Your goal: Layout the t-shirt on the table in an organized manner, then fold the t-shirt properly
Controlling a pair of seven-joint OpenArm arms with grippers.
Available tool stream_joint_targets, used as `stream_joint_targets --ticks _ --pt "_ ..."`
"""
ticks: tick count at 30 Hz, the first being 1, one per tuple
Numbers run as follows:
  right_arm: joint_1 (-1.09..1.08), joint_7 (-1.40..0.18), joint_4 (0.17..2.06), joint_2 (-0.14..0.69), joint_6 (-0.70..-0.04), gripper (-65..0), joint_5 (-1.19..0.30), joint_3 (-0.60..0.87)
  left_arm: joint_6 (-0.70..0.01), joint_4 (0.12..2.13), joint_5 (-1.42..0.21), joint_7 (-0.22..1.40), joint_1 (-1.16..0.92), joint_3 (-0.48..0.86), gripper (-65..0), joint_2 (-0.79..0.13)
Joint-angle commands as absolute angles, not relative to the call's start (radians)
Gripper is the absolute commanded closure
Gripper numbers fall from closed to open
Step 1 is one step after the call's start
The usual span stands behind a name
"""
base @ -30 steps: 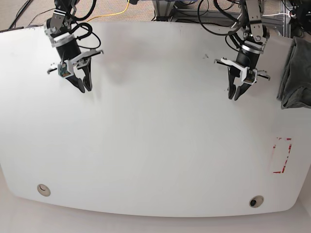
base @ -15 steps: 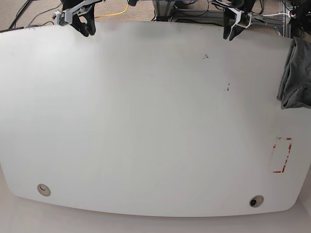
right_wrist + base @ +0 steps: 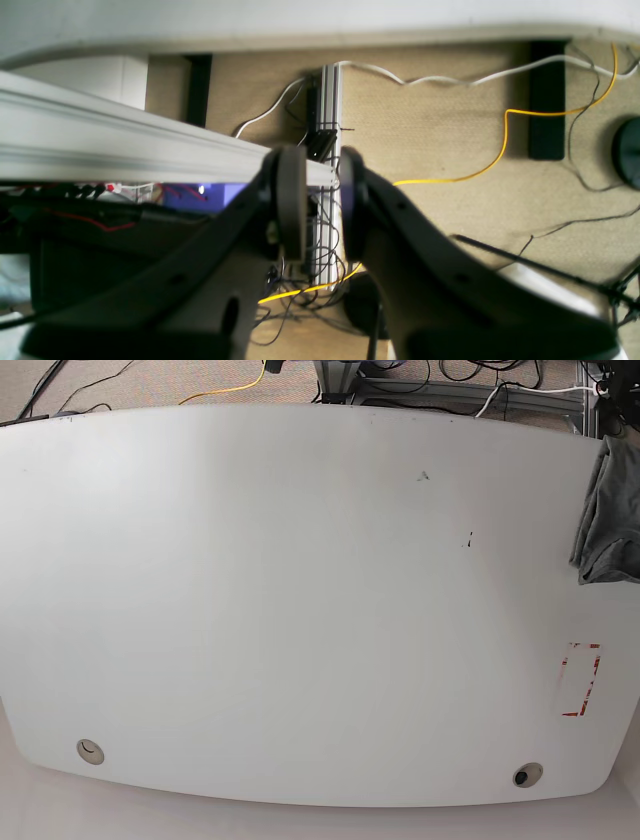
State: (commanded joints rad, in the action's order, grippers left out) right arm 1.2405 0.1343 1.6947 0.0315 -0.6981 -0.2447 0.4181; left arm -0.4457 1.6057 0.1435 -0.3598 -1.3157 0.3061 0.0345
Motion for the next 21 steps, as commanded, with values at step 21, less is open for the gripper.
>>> stream_joint_targets --ticks 21 --pt "0.788 0.188 0.918 0.17 -0.698 -10.8 -0.243 0.242 -0.444 0.789 0.147 -0.291 -0.687 0.193 -8.3 -0.038"
